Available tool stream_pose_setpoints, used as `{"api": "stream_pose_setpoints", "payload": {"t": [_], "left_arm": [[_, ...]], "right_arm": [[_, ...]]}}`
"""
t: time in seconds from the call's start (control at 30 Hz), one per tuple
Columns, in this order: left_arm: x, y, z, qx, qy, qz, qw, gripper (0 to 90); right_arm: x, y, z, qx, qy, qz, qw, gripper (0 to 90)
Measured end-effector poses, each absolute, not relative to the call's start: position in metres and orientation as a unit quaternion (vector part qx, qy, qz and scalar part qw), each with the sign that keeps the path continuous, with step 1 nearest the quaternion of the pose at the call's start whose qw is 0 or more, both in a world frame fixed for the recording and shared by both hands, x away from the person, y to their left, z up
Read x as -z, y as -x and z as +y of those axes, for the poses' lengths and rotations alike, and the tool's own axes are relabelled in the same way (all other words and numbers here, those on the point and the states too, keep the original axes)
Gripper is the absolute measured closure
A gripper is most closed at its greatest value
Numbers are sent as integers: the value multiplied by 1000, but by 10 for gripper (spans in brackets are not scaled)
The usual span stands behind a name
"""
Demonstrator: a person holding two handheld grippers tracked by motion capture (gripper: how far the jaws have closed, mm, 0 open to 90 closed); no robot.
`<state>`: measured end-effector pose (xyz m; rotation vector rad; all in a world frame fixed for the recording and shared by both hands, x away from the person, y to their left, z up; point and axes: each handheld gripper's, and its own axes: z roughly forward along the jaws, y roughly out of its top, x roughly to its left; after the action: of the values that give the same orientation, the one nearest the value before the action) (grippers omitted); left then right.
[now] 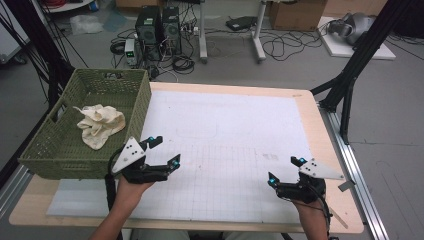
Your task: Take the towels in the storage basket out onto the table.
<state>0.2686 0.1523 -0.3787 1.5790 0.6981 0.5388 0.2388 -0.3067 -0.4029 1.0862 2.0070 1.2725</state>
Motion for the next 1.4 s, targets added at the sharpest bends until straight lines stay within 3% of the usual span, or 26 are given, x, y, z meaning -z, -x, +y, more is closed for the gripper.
{"api": "stream_pose_setpoints", "payload": {"t": [0.5,0.93,1.4], "left_arm": [[335,-286,211,-248,-672,313,623,181],[310,-323,290,-281,-641,381,603,181],[331,-366,336,-261,-652,469,535,190]], "right_arm": [[407,-238,-312,-474,-411,737,253,56],[406,-232,-319,-471,-412,736,258,57],[409,-234,-311,-460,-406,746,258,57]]}}
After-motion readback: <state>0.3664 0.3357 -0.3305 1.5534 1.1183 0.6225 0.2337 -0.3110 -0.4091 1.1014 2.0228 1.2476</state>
